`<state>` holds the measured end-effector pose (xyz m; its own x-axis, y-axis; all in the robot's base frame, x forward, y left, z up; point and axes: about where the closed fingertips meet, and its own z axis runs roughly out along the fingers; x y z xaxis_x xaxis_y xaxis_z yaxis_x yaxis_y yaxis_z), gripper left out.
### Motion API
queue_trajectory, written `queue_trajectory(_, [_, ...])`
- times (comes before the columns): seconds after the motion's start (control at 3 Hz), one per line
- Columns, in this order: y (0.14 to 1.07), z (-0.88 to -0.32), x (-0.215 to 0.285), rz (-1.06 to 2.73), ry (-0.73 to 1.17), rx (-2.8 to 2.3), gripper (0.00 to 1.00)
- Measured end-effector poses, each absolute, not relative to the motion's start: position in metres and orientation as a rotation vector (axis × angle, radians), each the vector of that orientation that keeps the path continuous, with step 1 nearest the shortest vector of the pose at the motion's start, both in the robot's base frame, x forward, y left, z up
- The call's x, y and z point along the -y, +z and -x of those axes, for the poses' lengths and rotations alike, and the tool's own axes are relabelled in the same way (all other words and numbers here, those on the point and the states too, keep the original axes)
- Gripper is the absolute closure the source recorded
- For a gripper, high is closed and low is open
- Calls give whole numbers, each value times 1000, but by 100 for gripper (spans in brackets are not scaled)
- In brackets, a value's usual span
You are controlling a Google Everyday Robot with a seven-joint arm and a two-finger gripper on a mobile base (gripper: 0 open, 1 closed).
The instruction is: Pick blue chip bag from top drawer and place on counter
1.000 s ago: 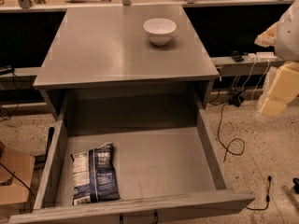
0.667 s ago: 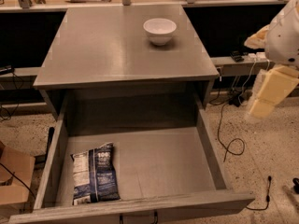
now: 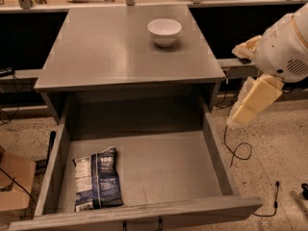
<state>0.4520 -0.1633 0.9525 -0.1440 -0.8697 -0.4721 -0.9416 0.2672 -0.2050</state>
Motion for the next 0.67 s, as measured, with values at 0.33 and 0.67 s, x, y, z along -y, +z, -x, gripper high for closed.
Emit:
queue_trajectory(0.33, [941,-451,157,1671,173,-2041,0])
queue_trajectory(0.67, [902,-447,114,1779,280,-1967,0])
